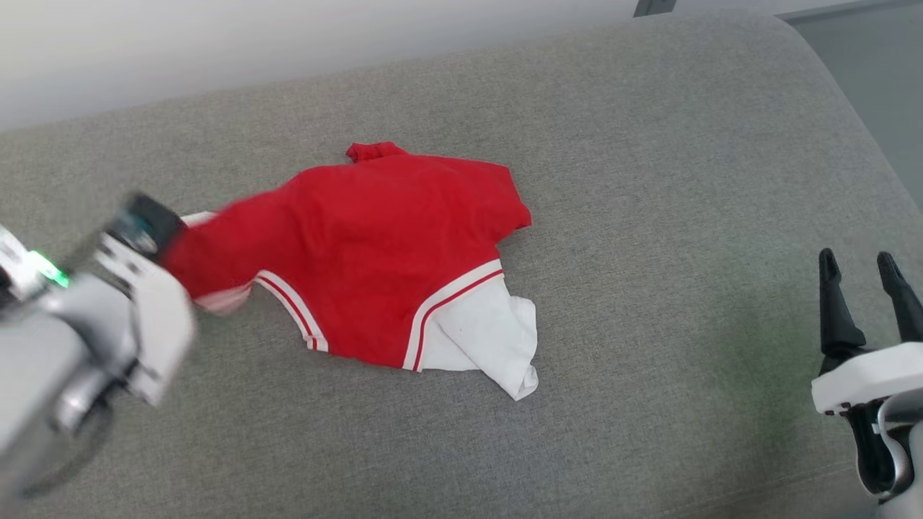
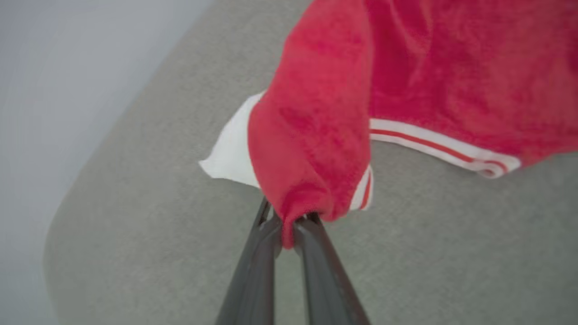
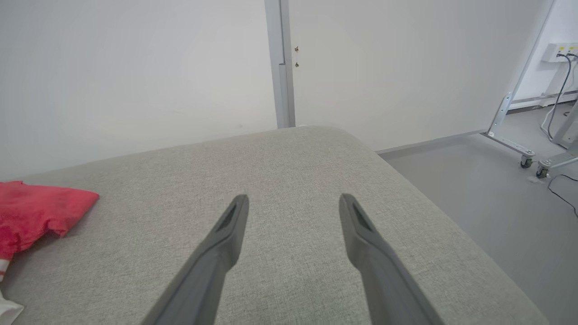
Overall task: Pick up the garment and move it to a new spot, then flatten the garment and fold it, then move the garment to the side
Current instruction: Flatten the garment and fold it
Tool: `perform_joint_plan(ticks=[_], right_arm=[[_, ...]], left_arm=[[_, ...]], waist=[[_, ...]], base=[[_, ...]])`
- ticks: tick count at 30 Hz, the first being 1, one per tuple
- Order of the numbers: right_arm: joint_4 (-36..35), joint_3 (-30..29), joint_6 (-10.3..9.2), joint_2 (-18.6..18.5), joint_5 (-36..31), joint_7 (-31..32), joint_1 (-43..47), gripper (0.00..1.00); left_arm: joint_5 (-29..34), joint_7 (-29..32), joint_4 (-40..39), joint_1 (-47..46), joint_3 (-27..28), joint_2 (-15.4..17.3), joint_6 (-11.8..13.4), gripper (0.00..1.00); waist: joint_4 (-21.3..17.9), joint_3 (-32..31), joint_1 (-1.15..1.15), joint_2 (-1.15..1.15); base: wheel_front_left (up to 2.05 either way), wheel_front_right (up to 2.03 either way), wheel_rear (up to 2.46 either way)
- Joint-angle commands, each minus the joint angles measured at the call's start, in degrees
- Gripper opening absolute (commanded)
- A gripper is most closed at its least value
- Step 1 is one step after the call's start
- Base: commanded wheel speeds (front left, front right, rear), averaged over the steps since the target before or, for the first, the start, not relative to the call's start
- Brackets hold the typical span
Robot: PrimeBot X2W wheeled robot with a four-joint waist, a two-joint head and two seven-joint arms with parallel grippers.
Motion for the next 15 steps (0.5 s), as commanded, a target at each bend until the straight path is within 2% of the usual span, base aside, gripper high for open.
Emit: perform_joint_plan(ticks=[1, 7, 10, 11, 15], right_arm=[[0.09, -0.2, -0.02, -0.02, 0.23, 0.21, 0.78, 1.0], [-0.83, -0.59, -0.02, -0.34, 0.04, 0.76, 0.74, 1.0], [-1.6, 0.02, -0.02, -0.57, -0.15, 1.37, 0.09, 1.0], [-1.86, 0.08, -0.02, -0.66, -0.22, 1.57, -0.09, 1.0], [-2.38, 0.08, -0.02, -0.78, -0.34, 1.79, -0.2, 1.0]], left_arm=[[-1.18, -1.23, -0.78, 2.17, -0.09, -0.93, 0.92, 0.0], [-2.5, -4.12, -1.29, 8.13, -1.99, -3.91, 1.99, 0.0], [-6.95, -5.61, -0.53, 10.0, -0.52, -5.76, 1.38, 0.69], [-7.39, -5.76, -0.64, 10.05, -0.13, -5.37, 0.97, 1.0], [-10.31, -5.09, -2.32, 9.02, 1.93, -3.16, 0.73, 1.0]], waist=[[0.07, -0.03, 0.0, 0.0], [1.11, 0.34, 0.0, 0.0], [1.78, 0.53, 0.0, 0.0], [1.99, 0.63, 0.0, 0.0], [2.55, 0.98, 0.0, 0.0]], base=[[0.0, 0.0, 0.0], [0.0, 0.0, 0.0], [0.0, 0.0, 0.0], [0.0, 0.0, 0.0], [0.0, 0.0, 0.0]])
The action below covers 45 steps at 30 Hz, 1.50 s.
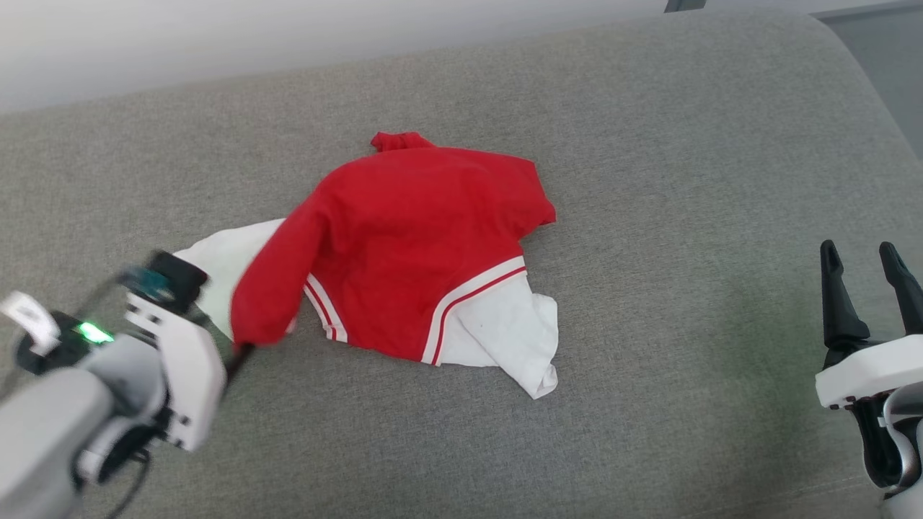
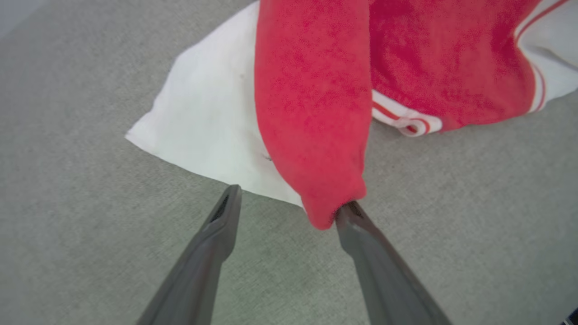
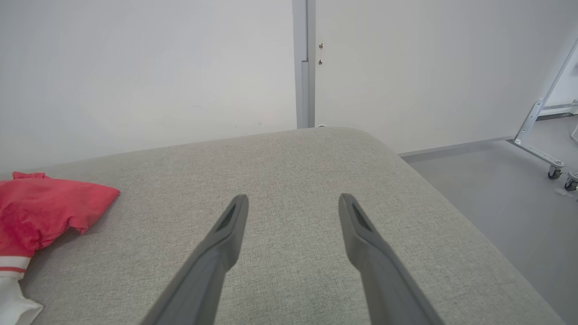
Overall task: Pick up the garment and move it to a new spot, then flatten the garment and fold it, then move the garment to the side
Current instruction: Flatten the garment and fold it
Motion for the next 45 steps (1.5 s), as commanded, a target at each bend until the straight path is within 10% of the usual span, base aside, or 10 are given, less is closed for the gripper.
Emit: perform_joint_plan(ticks=[1, 12, 17, 35, 36, 37, 38, 45], right_arm=[[-0.13, 0.09, -0.02, -0.02, -0.33, 0.02, -0.33, 1.0], [-0.84, 2.83, -0.03, 0.3, 0.1, 0.57, -1.05, 1.0], [-1.42, 2.22, -0.02, -0.59, 0.26, 0.97, -0.76, 1.0], [-1.98, 5.28, -0.03, -0.57, 0.66, 1.05, -3.36, 1.0], [-1.88, 5.36, -0.03, -0.57, 0.64, 0.99, -3.44, 1.0], [-1.86, 5.35, -0.03, -0.59, 0.58, 0.96, -3.55, 1.0], [-1.85, 5.34, -0.03, -0.58, 0.51, 0.99, -3.64, 1.0], [-2.02, 5.01, -0.03, -0.79, 0.13, 1.16, -3.48, 1.0]], left_arm=[[-0.09, 0.22, -0.57, -0.71, 0.4, 0.41, 0.16, 1.0], [-7.79, 6.44, -5.77, -5.23, 7.36, 10.52, 0.44, 1.0], [-7.37, 4.71, -4.63, -7.7, 9.81, 10.36, 2.09, 1.0], [-11.9, 13.74, 19.2, -12.59, 6.96, -0.24, -3.83, 1.0], [-12.39, 14.06, 19.7, -12.55, 6.91, -0.69, -4.34, 0.47], [-13.27, 14.09, 20.11, -12.69, 7.32, -1.16, -4.54, 0.35], [-14.17, 13.55, 20.42, -12.93, 8.02, -1.78, -4.62, 0.0], [-13.67, 8.91, 22.89, -14.93, 9.97, -3.38, -4.2, 0.0]], waist=[[0.13, 0.17, 0.0, 0.0], [-1.31, 1.65, 0.0, 0.0], [-2.48, 2.24, 0.0, 0.0], [-4.33, 7.88, 0.0, 0.0], [-4.28, 7.94, 0.0, 0.0], [-4.19, 8.0, 0.0, 0.0], [-4.05, 8.03, 0.0, 0.0], [-2.13, 7.32, 0.0, 0.0]], base=[[0.0, 0.0, 0.0], [0.0, 0.0, 0.0], [0.0, 0.0, 0.0], [0.0, 0.0, 0.0], [0.0, 0.0, 0.0], [0.0, 0.0, 0.0], [0.0, 0.0, 0.0], [0.0, 0.0, 0.0]])
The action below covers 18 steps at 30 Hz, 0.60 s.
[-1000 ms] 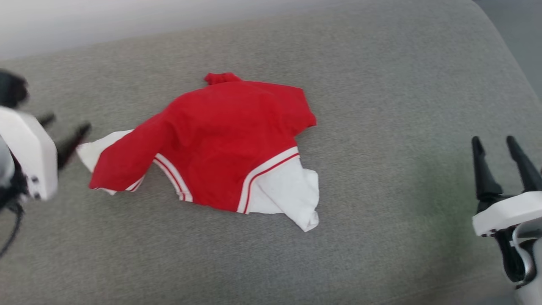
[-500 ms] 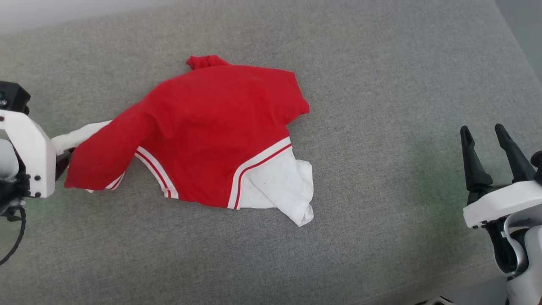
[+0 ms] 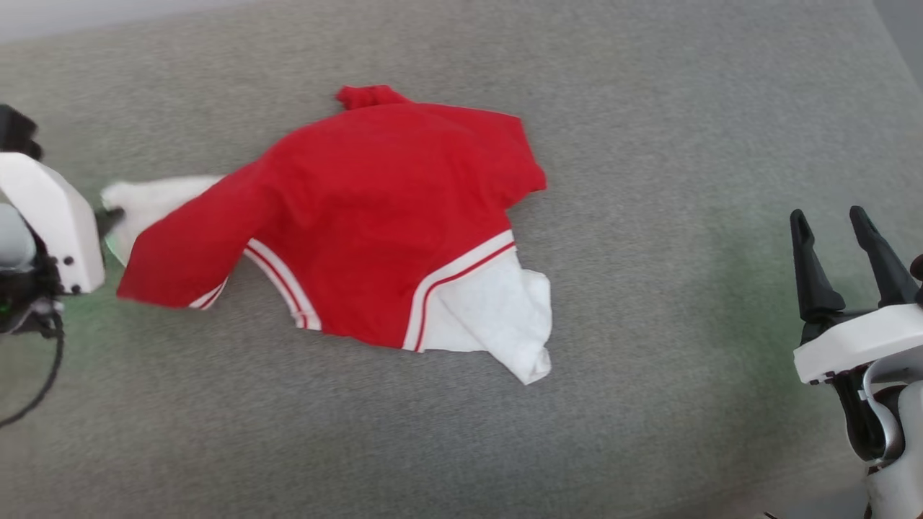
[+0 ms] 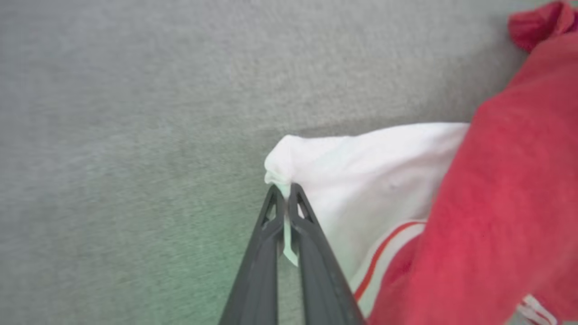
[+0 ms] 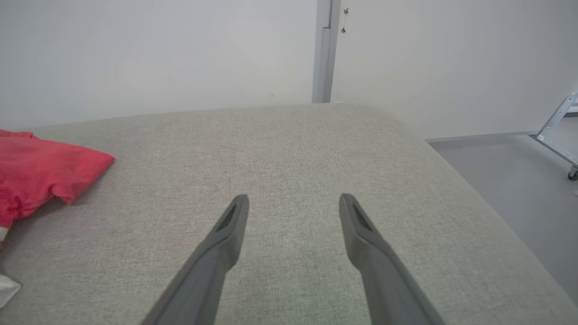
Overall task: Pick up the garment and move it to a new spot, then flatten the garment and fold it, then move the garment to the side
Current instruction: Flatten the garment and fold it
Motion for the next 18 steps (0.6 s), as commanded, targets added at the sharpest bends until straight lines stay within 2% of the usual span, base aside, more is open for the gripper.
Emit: perform_joint_plan(ticks=[1, 4, 12, 14, 16, 17, 18], right_arm=[[-0.16, 0.13, -0.02, 0.01, -0.38, 0.05, -0.19, 1.0], [-0.38, 0.27, -0.03, -0.24, -0.51, 0.31, 0.16, 1.0], [-1.42, 1.02, -0.03, -1.1, -0.91, 2.02, 1.03, 1.0], [-2.13, 1.72, -0.03, -1.84, -0.96, 3.25, 1.16, 1.0], [-2.85, 2.46, -0.03, -2.62, -0.65, 4.3, 1.17, 1.0], [-3.25, 3.06, -0.03, -3.17, -0.52, 5.0, 1.2, 1.0], [-3.59, 3.73, -0.02, -3.75, -0.39, 5.79, 1.2, 1.0]], left_arm=[[0.78, -1.62, 0.56, -0.71, 0.47, 0.3, 0.24, 0.0], [1.49, -6.16, 2.9, 0.4, 1.63, 0.63, 0.92, 0.0], [0.67, -12.47, 7.26, 6.58, 2.95, 1.28, 4.82, 0.0], [1.07, -15.52, 8.46, 8.13, 3.19, 0.09, 6.3, 0.0], [0.23, -17.65, 9.1, 9.06, 3.62, -1.44, 5.88, 0.0], [0.17, -18.69, 9.54, 9.39, 3.74, -2.0, 5.74, 0.05], [0.48, -19.73, 10.04, 9.63, 3.66, -2.45, 5.61, 0.38]], waist=[[0.86, -0.5, 0.0, 0.0], [2.24, -1.39, 0.0, 0.0], [5.56, -3.62, 0.0, 0.0], [6.63, -4.22, 0.0, 0.0], [7.43, -4.62, 0.0, 0.0], [7.83, -4.83, 0.0, 0.0], [8.23, -5.04, 0.0, 0.0]], base=[[0.0, 0.0, 0.0], [0.0, 0.0, 0.0], [0.0, 0.0, 0.0], [0.0, 0.0, 0.0], [0.0, 0.0, 0.0], [0.0, 0.0, 0.0], [0.0, 0.0, 0.0]])
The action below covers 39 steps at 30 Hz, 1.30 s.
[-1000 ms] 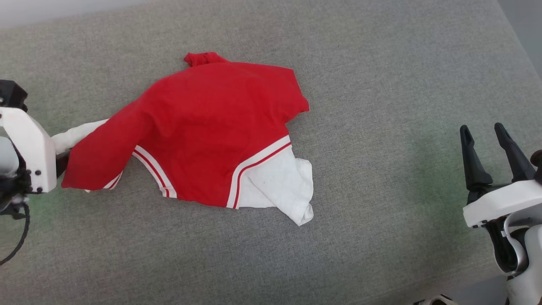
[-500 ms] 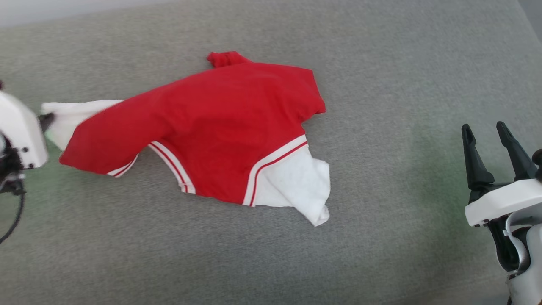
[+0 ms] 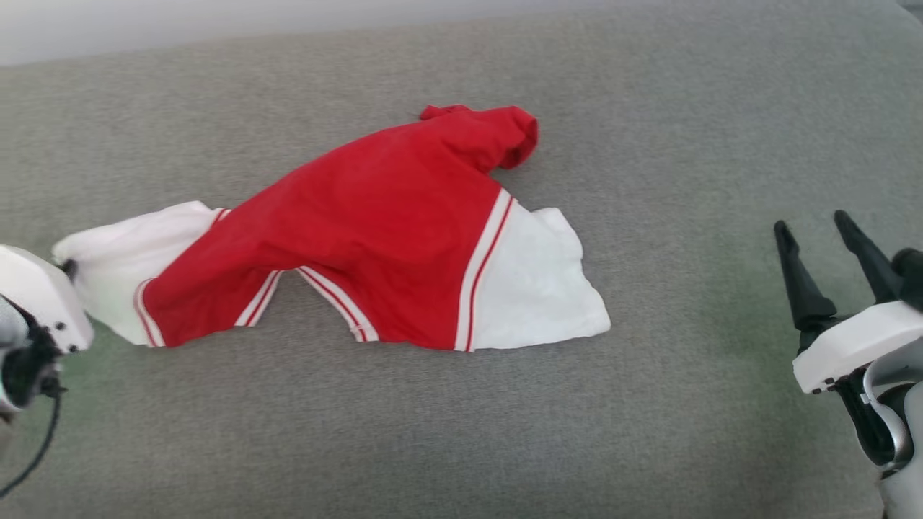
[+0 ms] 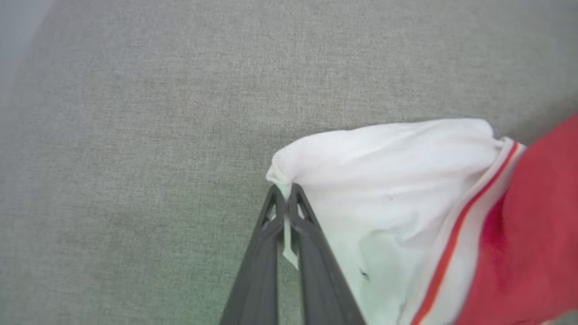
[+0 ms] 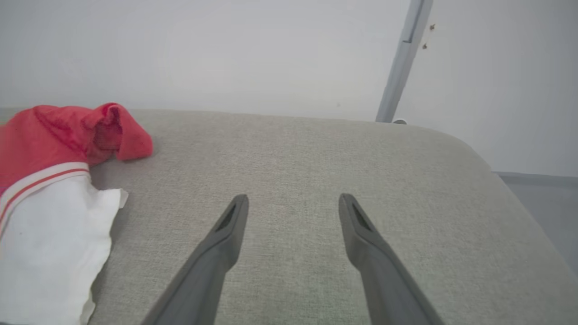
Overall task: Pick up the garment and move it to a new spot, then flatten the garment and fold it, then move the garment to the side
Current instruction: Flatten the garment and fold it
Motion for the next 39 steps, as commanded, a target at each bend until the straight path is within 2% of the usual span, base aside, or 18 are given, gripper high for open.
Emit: perform_joint_plan(ticks=[1, 2, 8, 11, 14, 16, 21, 22, 23, 27, 32, 36, 37, 38, 39], right_arm=[[-0.5, 0.69, -0.03, -0.72, 0.22, 0.98, 0.24, 1.0], [-0.92, 1.27, -0.03, -1.39, 0.43, 1.86, 0.14, 1.0], [-2.55, 6.41, -0.02, -4.83, 2.95, 8.39, -0.76, 1.0], [-3.16, 9.66, -0.03, -7.14, 5.66, 13.05, -1.2, 1.0], [-3.63, 13.42, -0.03, -9.24, 8.76, 18.15, -1.56, 1.0], [-3.96, 16.05, -0.02, -10.74, 11.04, 21.91, -1.86, 1.0], [-4.39, 22.18, -0.03, -14.36, 15.55, 31.28, -4.02, 1.0], [-4.21, 22.96, -0.03, -14.79, 16.52, 32.78, -4.63, 1.0], [-4.21, 22.96, -0.03, -14.79, 16.52, 32.78, -4.63, 1.0], [-1.66, 25.1, -0.03, -15.52, 19.31, 38.09, -6.49, 1.0], [3.11, 27.09, -0.01, -14.49, 22.28, 43.77, -6.82, 1.0], [6.05, 29.16, -0.02, -14.8, 21.21, 44.51, -6.02, 1.0], [6.53, 29.66, -0.03, -14.66, 21.09, 44.58, -5.9, 0.93], [6.92, 30.18, -0.02, -14.52, 21.14, 44.75, -5.89, 0.43], [7.28, 30.45, -0.02, -14.37, 21.23, 44.69, -5.99, 0.23]], left_arm=[[0.86, -1.49, 0.58, 0.68, 0.01, -0.17, -0.19, 0.96], [1.35, -2.83, 1.01, 0.75, -0.05, -0.76, -0.19, 1.0], [4.08, -14.74, 1.46, 2.21, 0.14, -3.73, 0.06, 1.0], [6.1, -21.0, 0.13, 4.05, -0.27, -5.54, 1.04, 1.0], [8.92, -24.51, -2.75, 5.75, -0.51, -7.92, 2.52, 1.0], [11.57, -25.31, -5.59, 7.58, -0.45, -9.24, 3.39, 1.0], [23.32, -25.4, -18.74, 14.06, 7.3, -13.68, 6.65, 1.0], [25.34, -25.41, -21.27, 15.56, 9.72, -14.89, 7.61, 1.0], [25.34, -25.41, -21.27, 15.56, 9.72, -14.89, 7.61, 1.0], [34.95, -25.41, -29.5, 22.71, 15.18, -19.34, 9.11, 1.0], [40.84, -25.37, -32.15, 29.29, 19.27, -23.97, 9.07, 1.0], [43.02, -25.37, -33.07, 32.02, 22.36, -26.09, 7.74, 1.0], [43.56, -25.37, -33.41, 32.19, 22.98, -26.49, 7.29, 1.0], [44.05, -25.37, -33.61, 32.36, 23.59, -26.94, 6.8, 1.0], [44.61, -25.37, -33.66, 32.57, 24.08, -27.25, 6.36, 1.0]], waist=[[0.98, -0.67, 0.0, 0.0], [1.42, -0.93, 0.0, 0.0], [4.46, -2.53, 0.0, 0.0], [6.55, -3.25, 0.0, 0.0], [8.87, -3.82, 0.0, 0.0], [10.47, -3.99, 0.0, 0.0], [14.4, -3.88, 0.0, 0.0], [15.11, -3.89, 0.0, 0.0], [15.11, -3.89, 0.0, 0.0], [17.78, -3.95, 0.0, 0.0], [20.85, -3.76, 0.0, 0.0], [22.68, -3.28, 0.0, 0.0], [22.91, -3.17, 0.0, 0.0], [23.02, -3.12, 0.0, 0.0], [23.04, -3.01, 0.0, 0.0]], base=[[0.0, 0.0, 0.0], [0.0, 0.0, 0.0], [0.0, 0.0, 0.0], [0.0, 0.0, 0.0], [0.0, 0.0, 0.0], [0.0, 0.0, 0.0], [0.0, 0.0, 0.0], [0.0, 0.0, 0.0], [0.0, 0.0, 0.0], [0.0, 0.0, 0.0], [0.0, 0.0, 0.0], [0.0, 0.0, 0.0], [0.0, 0.0, 0.0], [0.0, 0.0, 0.0], [0.0, 0.0, 0.0]])
